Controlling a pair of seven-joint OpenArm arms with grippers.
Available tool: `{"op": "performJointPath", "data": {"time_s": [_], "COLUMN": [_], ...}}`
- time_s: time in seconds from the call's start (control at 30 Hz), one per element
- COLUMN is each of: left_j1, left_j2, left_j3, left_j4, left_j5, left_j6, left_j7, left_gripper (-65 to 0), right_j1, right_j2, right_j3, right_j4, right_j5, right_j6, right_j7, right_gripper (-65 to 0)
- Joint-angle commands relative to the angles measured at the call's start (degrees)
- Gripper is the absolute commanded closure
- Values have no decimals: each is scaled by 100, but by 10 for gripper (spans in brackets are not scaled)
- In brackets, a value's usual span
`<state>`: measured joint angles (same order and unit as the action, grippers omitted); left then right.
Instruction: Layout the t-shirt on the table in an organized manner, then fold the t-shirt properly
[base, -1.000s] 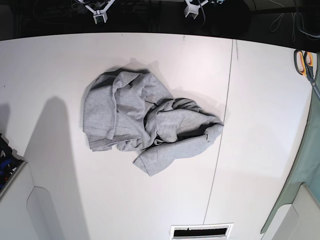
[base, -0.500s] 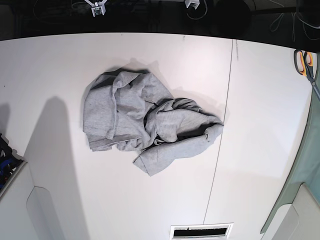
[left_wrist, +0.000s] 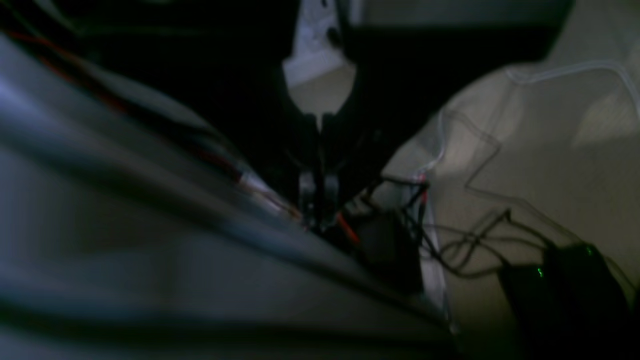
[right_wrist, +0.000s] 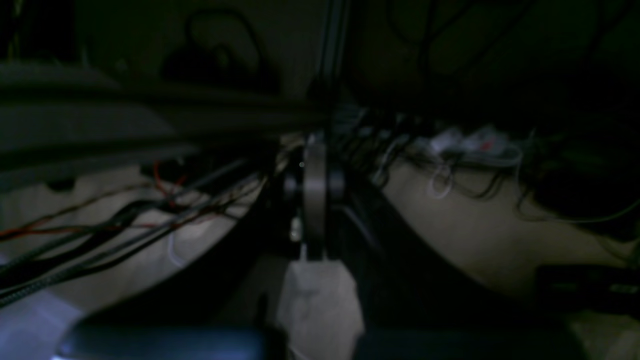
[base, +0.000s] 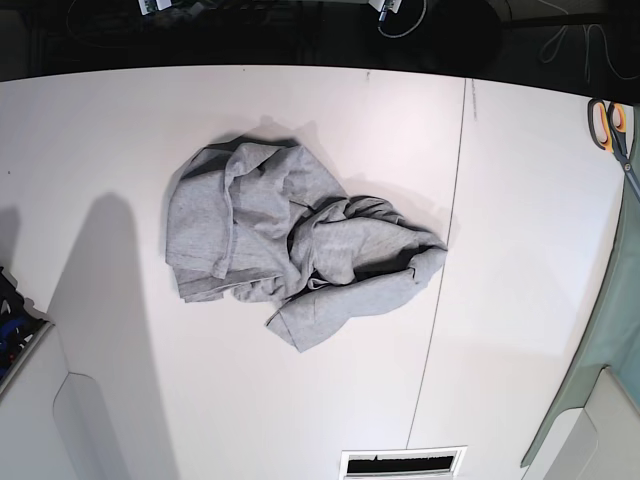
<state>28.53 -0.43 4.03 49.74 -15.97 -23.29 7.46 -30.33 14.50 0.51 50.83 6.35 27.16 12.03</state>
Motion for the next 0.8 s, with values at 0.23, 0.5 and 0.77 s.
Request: {"op": "performJointPath", "data": {"time_s": [0.23,0.5,0.77], "left_j1": [935,1709,1722], "left_j2": [-186,-839,-1316], "left_j3": [-688,-750,-750], "left_j4": [2337,4533,5775], "left_j5": [-623,-750,-772], "left_j6": [-57,-50,-20], "left_j7": [450,522,525], "left_gripper": [0,0,-50], "right_j1": [-1191,-1749,-1008], "right_j2": [485,691,599], "right_j3": [11,61,66], "right_j4": [2199,4138,4852], "right_j5": [378,809,1228], "right_j6": [337,330,262], "right_j7": [83,-74,-369], "right_gripper": [0,0,-65]}}
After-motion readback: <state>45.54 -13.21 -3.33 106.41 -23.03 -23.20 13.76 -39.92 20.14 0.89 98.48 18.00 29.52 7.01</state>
